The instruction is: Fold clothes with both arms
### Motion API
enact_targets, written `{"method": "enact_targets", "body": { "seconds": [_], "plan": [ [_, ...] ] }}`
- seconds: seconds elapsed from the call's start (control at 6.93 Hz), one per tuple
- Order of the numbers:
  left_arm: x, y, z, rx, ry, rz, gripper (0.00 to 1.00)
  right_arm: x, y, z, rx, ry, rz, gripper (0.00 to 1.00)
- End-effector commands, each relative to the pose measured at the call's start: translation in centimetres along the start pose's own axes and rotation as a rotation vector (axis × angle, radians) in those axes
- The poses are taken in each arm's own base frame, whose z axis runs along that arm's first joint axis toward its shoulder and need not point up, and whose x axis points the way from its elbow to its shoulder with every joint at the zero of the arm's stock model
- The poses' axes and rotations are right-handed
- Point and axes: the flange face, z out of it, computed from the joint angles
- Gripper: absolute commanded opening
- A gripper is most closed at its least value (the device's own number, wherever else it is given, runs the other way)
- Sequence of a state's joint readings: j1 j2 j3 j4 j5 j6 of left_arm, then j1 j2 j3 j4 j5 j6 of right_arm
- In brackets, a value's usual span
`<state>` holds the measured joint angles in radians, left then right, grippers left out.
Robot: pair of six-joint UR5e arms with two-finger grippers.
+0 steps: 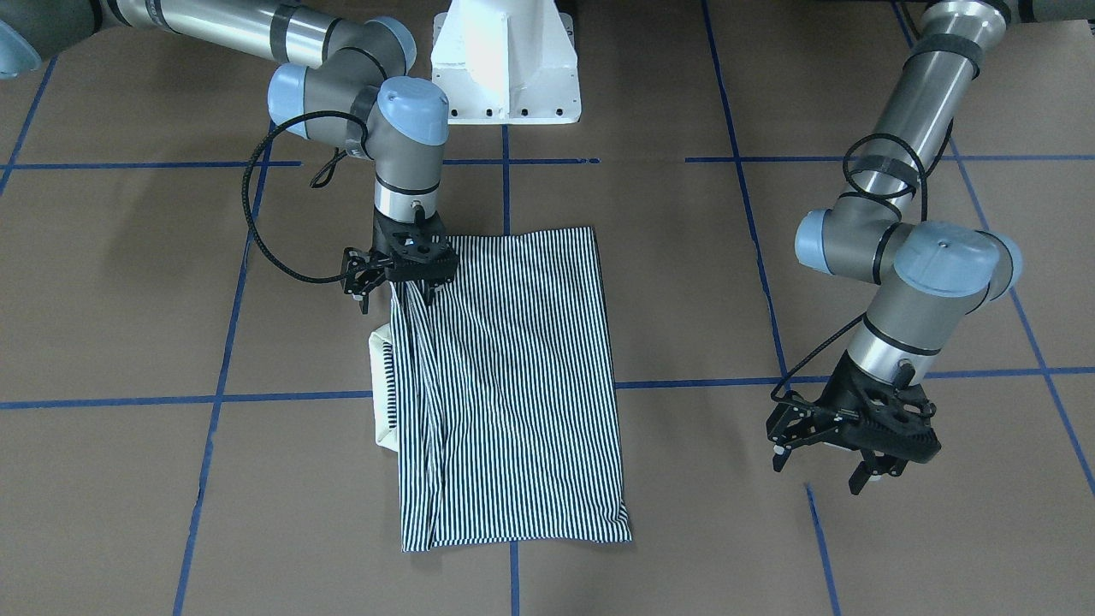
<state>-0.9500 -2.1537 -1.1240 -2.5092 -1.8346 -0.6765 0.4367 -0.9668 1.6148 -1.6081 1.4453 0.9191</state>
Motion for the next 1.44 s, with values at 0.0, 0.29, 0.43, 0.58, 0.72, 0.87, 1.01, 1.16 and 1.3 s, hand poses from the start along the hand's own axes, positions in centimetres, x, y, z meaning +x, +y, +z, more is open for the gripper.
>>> {"method": "enact_targets", "body": {
  "seconds": [0.0, 0.29, 0.43, 0.58, 0.72, 0.87, 1.01, 1.16, 1.3],
  "plan": [
    [0.1, 0.1, 0.1, -0.003, 0.000, 0.000, 1.00, 1.0, -0.1, 0.2, -0.043, 0.059, -0.049, 1.00],
    [0.1, 0.0, 0.1, -0.002, 0.001, 0.001, 1.00, 4.7, -0.2, 2.4, -0.063, 0.111, -0.082, 1.00],
    [0.1, 0.0, 0.1, -0.002, 0.001, 0.001, 1.00, 6.8, -0.2, 3.4, -0.072, 0.135, -0.083, 1.00],
    [0.1, 0.0, 0.1, -0.002, 0.001, 0.001, 1.00, 8.0, -0.7, 3.6, -0.073, 0.147, -0.082, 1.00],
    [0.1, 0.1, 0.1, -0.003, 0.000, 0.000, 1.00, 8.4, -1.4, 3.4, -0.071, 0.142, -0.070, 1.00],
    [0.2, 0.0, 0.1, -0.001, 0.002, 0.001, 1.00, 8.5, -1.9, 2.6, -0.058, 0.117, -0.040, 1.00],
    [0.2, 0.0, 0.0, 0.000, 0.003, 0.002, 1.00, 9.5, -2.2, 1.3, -0.050, 0.080, -0.021, 1.00],
    [0.3, -0.1, 0.0, 0.002, 0.004, 0.000, 1.00, 10.9, -3.8, 0.3, -0.013, -0.033, 0.016, 1.00],
    [0.2, 0.0, 0.0, 0.000, 0.003, -0.005, 1.00, 13.3, -3.3, 1.4, 0.003, -0.081, 0.027, 1.00]
  ]
}}
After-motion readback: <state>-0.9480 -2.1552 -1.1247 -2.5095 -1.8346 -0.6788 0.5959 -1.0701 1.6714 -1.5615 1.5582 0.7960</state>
